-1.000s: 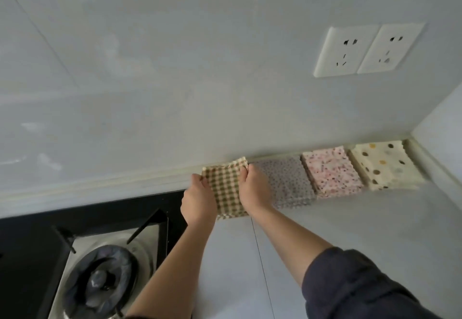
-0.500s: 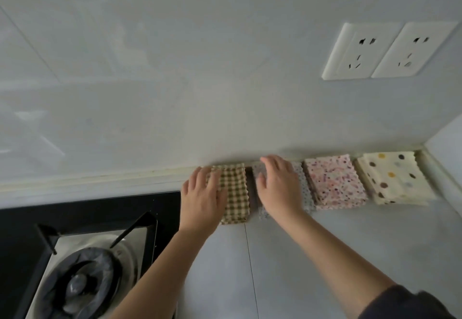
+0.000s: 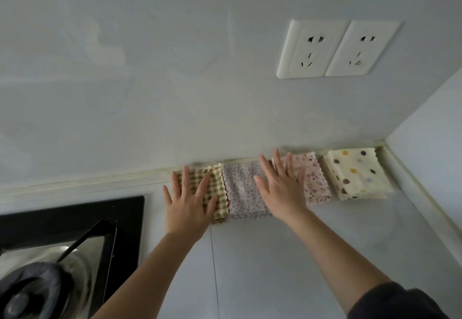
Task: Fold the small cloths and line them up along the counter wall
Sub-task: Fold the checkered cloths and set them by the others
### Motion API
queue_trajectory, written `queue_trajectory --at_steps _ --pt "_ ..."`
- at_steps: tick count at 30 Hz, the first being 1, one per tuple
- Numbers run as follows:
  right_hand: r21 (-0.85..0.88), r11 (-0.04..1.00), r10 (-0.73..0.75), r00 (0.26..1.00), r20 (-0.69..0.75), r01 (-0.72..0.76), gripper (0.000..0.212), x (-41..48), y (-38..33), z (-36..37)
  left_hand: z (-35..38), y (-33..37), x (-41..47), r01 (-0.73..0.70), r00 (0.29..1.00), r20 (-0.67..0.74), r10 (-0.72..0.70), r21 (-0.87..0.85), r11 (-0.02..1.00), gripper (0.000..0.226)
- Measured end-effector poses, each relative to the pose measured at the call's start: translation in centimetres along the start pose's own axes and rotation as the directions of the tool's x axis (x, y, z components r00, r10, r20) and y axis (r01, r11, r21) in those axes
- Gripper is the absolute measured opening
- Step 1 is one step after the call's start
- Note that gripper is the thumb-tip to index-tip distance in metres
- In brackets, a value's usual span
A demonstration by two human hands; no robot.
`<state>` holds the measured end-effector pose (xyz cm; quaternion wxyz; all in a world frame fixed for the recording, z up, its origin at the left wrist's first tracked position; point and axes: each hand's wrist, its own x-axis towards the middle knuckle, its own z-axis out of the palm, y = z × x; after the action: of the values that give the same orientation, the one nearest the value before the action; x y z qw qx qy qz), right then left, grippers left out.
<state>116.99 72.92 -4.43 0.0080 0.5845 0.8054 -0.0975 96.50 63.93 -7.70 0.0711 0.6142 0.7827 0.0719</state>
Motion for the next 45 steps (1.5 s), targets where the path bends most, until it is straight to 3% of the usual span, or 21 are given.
queue_trajectory --at_steps 4,8,12,16,21,25,30,42,45 --pt "-0.023 0.987 0.161 0.986 -0.04 -0.162 0.06 0.7 6.6 -0.6 -0.8 2.4 0.5 -0.061 0.996 -0.062 0.062 0.016 0.998 0.073" --pt "0.022 0.996 0.082 0.997 -0.005 -0.082 0.082 0.7 7.5 1.5 0.2 4.7 0.8 -0.053 0.996 0.078 0.048 0.059 0.997 0.091" --pt "0.024 0.995 0.094 0.995 0.042 -0.095 0.06 0.6 6.3 2.2 0.7 4.8 0.9 -0.035 0.993 0.113 0.023 0.107 0.994 0.092" --pt "-0.002 0.996 0.089 0.996 -0.015 -0.089 0.06 0.5 8.5 0.3 0.5 4.9 1.0 -0.028 0.996 0.088 0.018 0.118 0.993 0.089" --pt "-0.004 0.957 0.287 0.954 -0.085 -0.289 0.059 0.7 15.4 -1.9 0.9 4.8 1.0 -0.038 0.999 0.02 0.037 0.086 0.996 0.088" --pt "0.073 0.934 0.35 0.937 0.002 -0.349 0.057 1.1 19.0 -1.9 1.3 4.8 1.1 -0.034 0.999 0.034 0.03 0.135 0.99 0.09" --pt "0.057 0.941 0.327 0.942 0.079 -0.332 0.058 1.5 18.9 -1.5 1.8 4.8 1.0 -0.03 0.999 0.025 0.027 0.154 0.988 0.087" --pt "0.031 0.96 0.275 0.96 0.054 -0.277 0.063 1.0 14.6 -0.9 1.3 5.1 1.0 -0.04 0.999 0.025 0.036 0.169 0.985 0.092" --pt "-0.045 0.993 0.101 0.992 -0.072 -0.105 0.066 -0.1 13.8 -1.2 1.0 6.0 0.1 -0.171 0.976 -0.1 0.192 0.186 0.968 0.078"
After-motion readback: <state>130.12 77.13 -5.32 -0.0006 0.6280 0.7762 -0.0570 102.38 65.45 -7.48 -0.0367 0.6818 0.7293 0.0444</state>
